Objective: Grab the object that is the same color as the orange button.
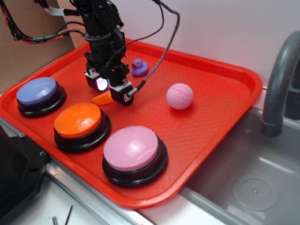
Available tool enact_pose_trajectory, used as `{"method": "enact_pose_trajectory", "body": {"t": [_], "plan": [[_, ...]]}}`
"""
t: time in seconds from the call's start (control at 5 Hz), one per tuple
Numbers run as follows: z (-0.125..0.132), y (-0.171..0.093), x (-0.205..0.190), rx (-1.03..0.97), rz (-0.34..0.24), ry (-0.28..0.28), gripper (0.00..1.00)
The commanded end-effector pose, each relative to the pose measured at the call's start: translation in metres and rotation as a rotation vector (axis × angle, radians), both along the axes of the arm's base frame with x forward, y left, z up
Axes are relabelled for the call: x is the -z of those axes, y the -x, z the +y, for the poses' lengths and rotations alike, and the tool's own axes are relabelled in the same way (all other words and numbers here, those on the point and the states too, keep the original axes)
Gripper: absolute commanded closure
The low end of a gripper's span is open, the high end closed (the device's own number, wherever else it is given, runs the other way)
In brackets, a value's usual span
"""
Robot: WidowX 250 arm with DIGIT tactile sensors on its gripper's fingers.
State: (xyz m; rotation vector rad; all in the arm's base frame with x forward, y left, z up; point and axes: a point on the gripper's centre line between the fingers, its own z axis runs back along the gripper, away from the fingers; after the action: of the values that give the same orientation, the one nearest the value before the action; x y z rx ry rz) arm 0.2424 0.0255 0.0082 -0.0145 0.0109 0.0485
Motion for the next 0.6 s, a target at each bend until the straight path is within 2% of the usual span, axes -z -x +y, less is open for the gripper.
{"method": "enact_pose_trajectory", "body": {"t": [0.0,0.2,0.4], "plan": [[0.003,0.002,0.008,0.014,0.014,-0.015,1.0],[0.004,-0.002,0.002,0.024,0.017,0.016,1.0],[0.009,-0.003,-0.016,-0.022,0.018,0.023,1.0]]}}
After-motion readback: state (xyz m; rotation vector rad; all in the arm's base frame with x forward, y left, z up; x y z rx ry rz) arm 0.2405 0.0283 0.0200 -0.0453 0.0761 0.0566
